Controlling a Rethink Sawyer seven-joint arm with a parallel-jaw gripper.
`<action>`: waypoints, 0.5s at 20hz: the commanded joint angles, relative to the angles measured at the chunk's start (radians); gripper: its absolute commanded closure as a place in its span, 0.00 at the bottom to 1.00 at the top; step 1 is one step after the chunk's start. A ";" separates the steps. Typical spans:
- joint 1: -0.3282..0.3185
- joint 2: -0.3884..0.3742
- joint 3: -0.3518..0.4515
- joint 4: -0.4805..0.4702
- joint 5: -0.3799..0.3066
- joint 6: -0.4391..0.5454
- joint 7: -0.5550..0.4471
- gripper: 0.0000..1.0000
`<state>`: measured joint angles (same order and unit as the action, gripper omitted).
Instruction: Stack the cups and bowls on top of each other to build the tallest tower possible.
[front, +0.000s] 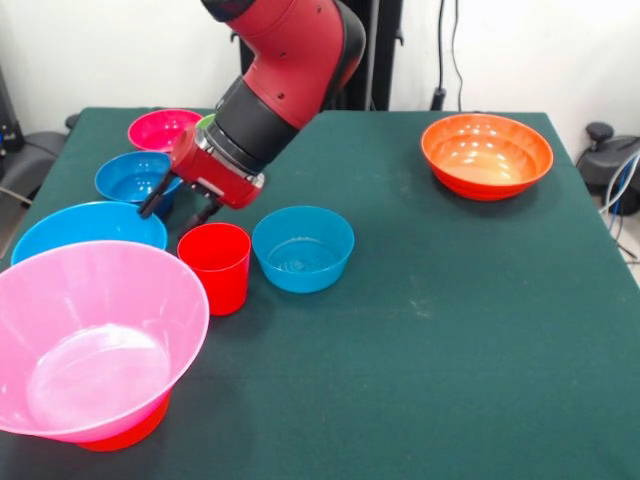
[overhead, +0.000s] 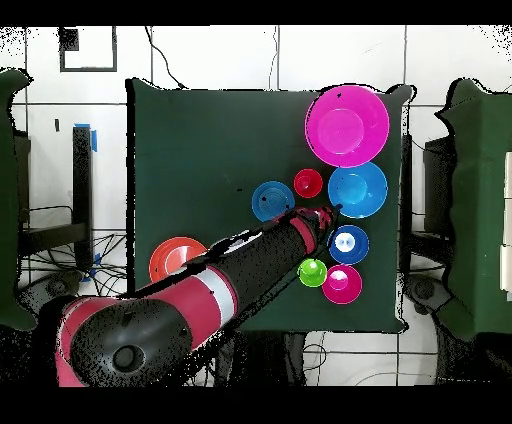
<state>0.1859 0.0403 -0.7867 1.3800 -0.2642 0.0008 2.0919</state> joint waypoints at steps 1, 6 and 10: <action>-0.039 0.051 0.149 -0.095 -0.016 -0.048 0.050 0.00; -0.048 0.064 0.153 -0.112 -0.014 -0.051 0.050 0.00; -0.049 0.071 0.143 -0.117 -0.014 -0.062 0.050 0.00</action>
<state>0.1575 0.0563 -0.7867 1.3729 -0.2642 0.0008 2.0919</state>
